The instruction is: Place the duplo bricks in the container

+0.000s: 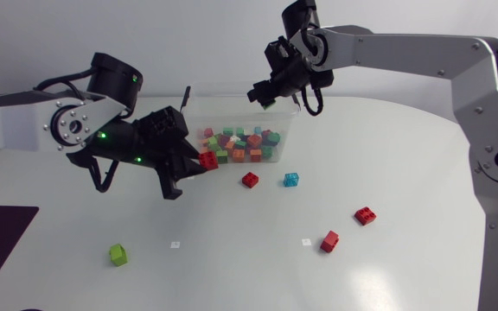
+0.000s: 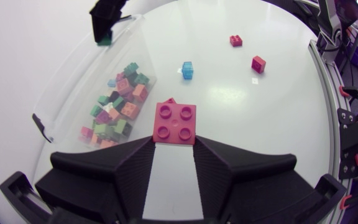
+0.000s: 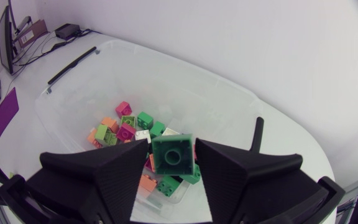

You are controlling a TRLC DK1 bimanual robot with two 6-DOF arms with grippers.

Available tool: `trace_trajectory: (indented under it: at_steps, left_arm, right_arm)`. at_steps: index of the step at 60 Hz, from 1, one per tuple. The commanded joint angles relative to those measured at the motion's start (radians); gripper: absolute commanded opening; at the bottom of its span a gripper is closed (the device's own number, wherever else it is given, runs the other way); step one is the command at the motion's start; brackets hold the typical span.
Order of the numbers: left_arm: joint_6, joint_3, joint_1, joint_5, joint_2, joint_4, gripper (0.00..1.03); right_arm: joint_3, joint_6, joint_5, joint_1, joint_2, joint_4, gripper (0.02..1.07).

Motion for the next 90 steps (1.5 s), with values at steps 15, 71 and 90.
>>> trace_trajectory:
  at_steps: [15,71,90]
  left_arm:
    - [-0.06,0.21,0.049,0.002,0.096,0.034,0.29]
    - [-0.173,0.744,0.1,-0.069,0.543,0.049,0.3]
    - [-0.18,0.787,0.1,-0.106,0.573,0.031,0.98]
  right_arm:
    - [-0.026,0.03,0.015,0.011,-0.097,-0.042,0.97]
    - [-0.978,-0.053,0.016,-0.103,-0.754,-0.022,0.98]
    - [-1.101,-0.096,0.029,-0.221,-0.784,-0.056,0.98]
